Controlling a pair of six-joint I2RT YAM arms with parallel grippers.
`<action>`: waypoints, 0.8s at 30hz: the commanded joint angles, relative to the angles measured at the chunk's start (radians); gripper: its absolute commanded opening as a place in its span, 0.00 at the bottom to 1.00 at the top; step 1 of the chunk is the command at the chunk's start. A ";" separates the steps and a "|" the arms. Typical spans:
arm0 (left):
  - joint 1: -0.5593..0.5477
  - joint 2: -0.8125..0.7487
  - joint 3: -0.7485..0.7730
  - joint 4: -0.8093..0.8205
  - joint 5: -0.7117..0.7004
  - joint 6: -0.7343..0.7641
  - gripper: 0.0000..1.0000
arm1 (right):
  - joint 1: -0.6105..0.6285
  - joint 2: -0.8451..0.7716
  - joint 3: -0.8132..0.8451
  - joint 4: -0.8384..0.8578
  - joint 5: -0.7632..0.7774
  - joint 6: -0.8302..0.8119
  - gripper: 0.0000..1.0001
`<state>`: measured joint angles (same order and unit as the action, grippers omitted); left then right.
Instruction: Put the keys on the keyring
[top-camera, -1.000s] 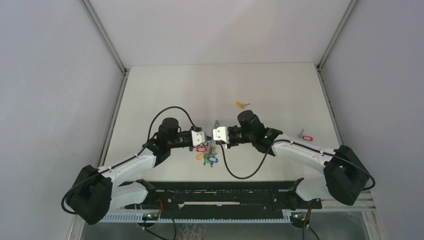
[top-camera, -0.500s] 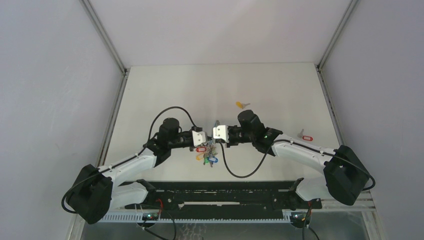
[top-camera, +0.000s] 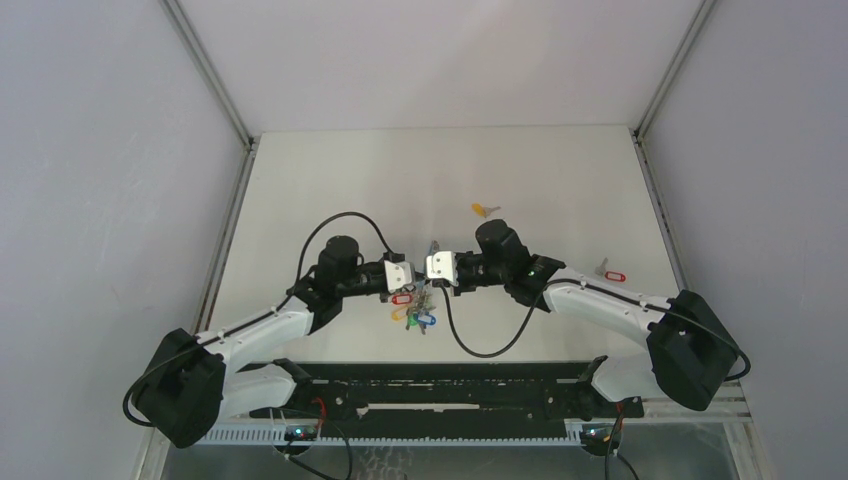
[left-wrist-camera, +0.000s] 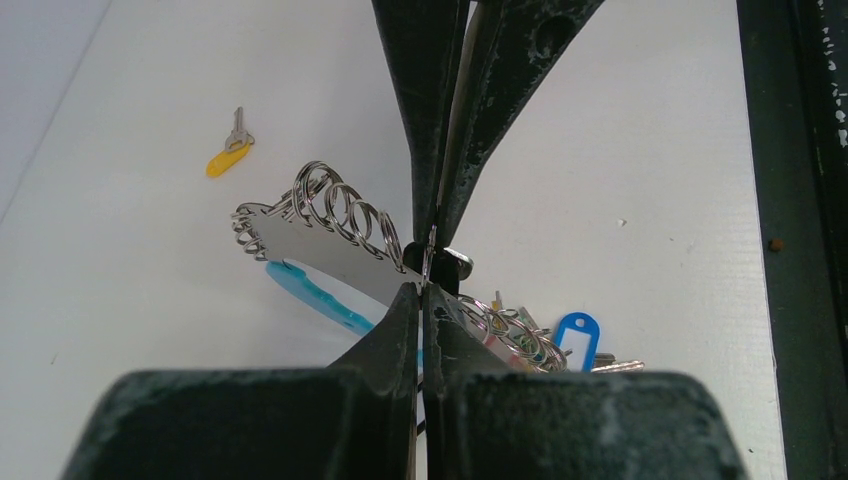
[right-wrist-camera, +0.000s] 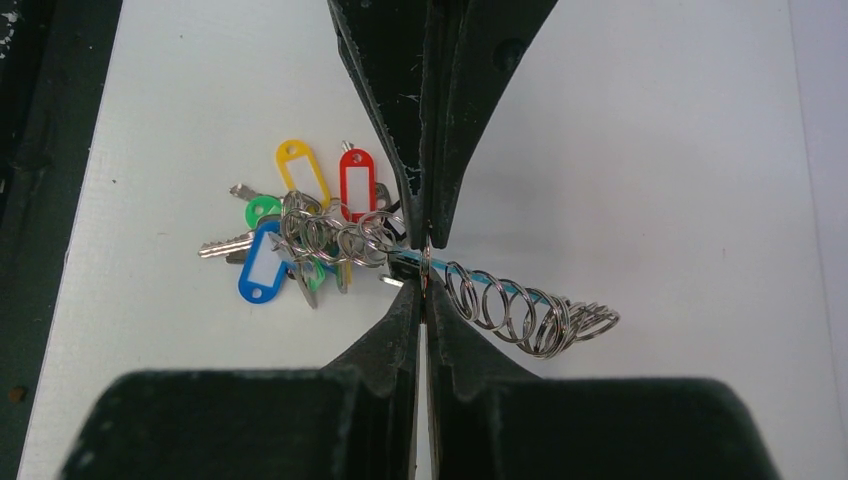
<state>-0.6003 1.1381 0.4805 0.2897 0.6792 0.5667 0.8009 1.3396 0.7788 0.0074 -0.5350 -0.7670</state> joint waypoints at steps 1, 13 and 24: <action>-0.015 -0.015 0.028 0.117 0.038 -0.023 0.00 | 0.012 0.012 0.044 0.066 -0.083 -0.011 0.00; -0.036 -0.003 0.051 0.077 -0.018 -0.016 0.00 | 0.007 0.005 0.037 0.140 -0.070 0.058 0.00; -0.046 -0.018 0.026 0.116 -0.060 -0.025 0.00 | 0.008 0.033 0.060 0.100 -0.056 0.037 0.00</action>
<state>-0.6243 1.1381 0.4805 0.2817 0.6037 0.5579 0.7937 1.3663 0.7830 0.0322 -0.5392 -0.7364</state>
